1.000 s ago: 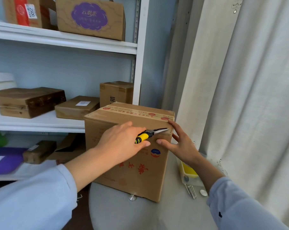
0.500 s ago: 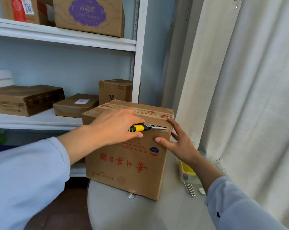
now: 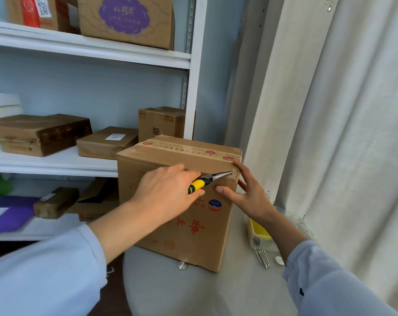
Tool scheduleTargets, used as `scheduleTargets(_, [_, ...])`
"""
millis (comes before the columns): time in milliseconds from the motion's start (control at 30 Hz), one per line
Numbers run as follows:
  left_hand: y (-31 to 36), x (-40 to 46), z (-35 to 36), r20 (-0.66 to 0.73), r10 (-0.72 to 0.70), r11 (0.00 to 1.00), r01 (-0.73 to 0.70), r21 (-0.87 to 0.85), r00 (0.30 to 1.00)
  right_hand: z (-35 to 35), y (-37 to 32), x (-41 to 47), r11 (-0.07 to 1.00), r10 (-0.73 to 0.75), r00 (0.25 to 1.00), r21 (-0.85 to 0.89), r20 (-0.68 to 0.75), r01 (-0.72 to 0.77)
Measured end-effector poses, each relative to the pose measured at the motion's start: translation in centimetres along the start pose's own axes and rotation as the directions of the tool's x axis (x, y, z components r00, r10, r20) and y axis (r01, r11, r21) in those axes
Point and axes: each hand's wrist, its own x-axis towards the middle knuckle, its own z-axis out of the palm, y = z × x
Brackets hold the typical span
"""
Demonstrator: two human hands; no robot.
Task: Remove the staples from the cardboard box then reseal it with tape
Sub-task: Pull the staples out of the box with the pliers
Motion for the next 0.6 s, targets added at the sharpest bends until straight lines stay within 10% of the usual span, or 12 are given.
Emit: scheduleTargets(600, [0.0,0.6,0.5,0.035,-0.024,0.998,0.026,-0.049,0.999,0.1,0.4,0.1,1.000,0.000,1.000,0.012,0.001,0.000])
